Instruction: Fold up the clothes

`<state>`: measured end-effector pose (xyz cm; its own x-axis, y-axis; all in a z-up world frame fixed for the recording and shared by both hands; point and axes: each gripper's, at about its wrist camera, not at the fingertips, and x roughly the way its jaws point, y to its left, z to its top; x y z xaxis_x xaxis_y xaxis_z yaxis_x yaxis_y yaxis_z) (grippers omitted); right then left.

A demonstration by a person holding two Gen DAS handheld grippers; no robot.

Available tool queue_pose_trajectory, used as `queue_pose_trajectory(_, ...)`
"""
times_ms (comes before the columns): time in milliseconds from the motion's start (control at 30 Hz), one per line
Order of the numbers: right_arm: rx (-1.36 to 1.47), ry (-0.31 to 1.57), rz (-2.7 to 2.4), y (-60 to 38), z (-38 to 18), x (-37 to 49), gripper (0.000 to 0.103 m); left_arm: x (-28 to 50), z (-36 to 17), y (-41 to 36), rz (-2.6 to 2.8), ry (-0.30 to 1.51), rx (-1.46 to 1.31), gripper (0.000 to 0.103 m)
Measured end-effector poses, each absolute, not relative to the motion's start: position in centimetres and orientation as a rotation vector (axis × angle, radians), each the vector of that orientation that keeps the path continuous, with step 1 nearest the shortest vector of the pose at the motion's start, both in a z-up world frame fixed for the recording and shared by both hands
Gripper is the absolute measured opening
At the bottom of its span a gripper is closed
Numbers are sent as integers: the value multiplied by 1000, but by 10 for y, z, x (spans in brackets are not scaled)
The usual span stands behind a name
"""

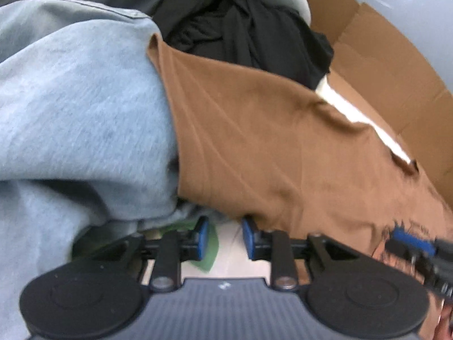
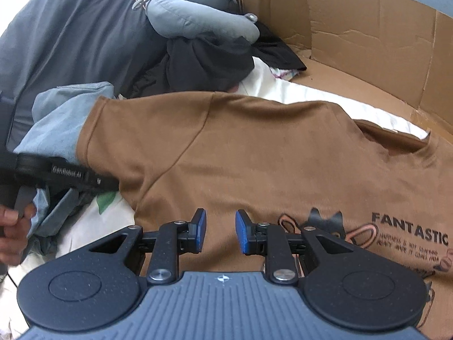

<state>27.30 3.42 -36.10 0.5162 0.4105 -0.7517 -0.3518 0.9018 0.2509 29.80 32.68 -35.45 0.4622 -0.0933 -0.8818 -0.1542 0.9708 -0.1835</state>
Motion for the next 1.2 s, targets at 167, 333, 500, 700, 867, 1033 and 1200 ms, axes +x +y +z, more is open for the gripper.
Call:
queue_pose_trajectory(167,77,945,442,32,-367,266,30,297,-350,327,49,1056,-266,43)
queue_pose_trajectory(333,81,956,437,34,-371,262,30,302,-349,324,43,1008,-262,51)
queue_pose_trajectory(500,80,952,446,38,-371,262,30,310,-355,328,56,1006,-273,49)
queue_pose_trajectory(700,100,949,440,40,-370,264,30,307,-347,335,56,978,-288,31)
queue_pose_trajectory(867,98,958,442,43,-373,263,30,309,-344,327,44,975,-205,31)
queue_pose_trajectory(1033,97,960,440,42,-374,261,30,313,-345,318,47,964,-140,33)
queue_pose_trajectory(1200,100,956,431,39,-372,261,30,308,-334,316,0,936,-132,37)
